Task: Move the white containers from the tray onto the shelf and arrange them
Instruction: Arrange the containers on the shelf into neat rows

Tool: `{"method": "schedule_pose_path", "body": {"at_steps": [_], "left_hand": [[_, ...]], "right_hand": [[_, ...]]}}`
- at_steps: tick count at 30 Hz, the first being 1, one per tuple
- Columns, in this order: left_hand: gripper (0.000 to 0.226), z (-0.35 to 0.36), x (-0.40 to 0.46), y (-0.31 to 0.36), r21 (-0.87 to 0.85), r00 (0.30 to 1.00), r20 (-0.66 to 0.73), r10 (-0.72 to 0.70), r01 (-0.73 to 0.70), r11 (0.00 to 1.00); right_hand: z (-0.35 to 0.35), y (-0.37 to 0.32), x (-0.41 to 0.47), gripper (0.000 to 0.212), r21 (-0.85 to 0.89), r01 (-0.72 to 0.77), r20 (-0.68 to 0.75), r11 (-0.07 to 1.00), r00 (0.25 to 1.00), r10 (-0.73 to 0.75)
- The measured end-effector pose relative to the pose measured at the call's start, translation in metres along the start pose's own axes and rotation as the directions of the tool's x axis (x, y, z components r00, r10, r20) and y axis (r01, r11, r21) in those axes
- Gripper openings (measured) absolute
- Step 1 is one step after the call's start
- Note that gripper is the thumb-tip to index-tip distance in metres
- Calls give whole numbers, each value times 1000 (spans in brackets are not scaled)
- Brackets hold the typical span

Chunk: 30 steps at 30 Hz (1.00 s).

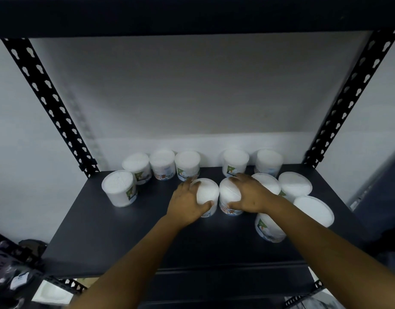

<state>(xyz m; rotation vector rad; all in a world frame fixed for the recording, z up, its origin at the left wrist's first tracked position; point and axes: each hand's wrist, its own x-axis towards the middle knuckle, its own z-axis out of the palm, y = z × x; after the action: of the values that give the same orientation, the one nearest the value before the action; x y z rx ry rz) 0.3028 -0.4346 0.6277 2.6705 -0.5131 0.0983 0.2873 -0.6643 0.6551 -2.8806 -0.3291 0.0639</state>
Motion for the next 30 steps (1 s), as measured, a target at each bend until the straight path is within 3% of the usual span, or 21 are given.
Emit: {"method": "schedule_pose_path", "body": {"at_steps": [5,9,21,27,30], "left_hand": [[74,4,-1,2,114,997,-63,47,-40,993],[71,6,-1,2,111,998,-47,48,-43,993],[71,8,-3,4,68,999,-41,35,-32,997],[74,7,-4,5,112,995,-92,33,-23,993],[70,8,-4,2,114,998,-55,39,-32,993]], "right_hand": [[13,-10,-3,72,-158,-20,-118,987,993,1],[22,-13,-5,60,-157,-39,-147,987,989,16],[19,-16,-8,55,-126,-26,-138,992,990,8],[22,-18,-12,64,-130,-73,-173,989,984,50],[22,-19,-11,57,-132,-63,-167,989,985,41]]}}
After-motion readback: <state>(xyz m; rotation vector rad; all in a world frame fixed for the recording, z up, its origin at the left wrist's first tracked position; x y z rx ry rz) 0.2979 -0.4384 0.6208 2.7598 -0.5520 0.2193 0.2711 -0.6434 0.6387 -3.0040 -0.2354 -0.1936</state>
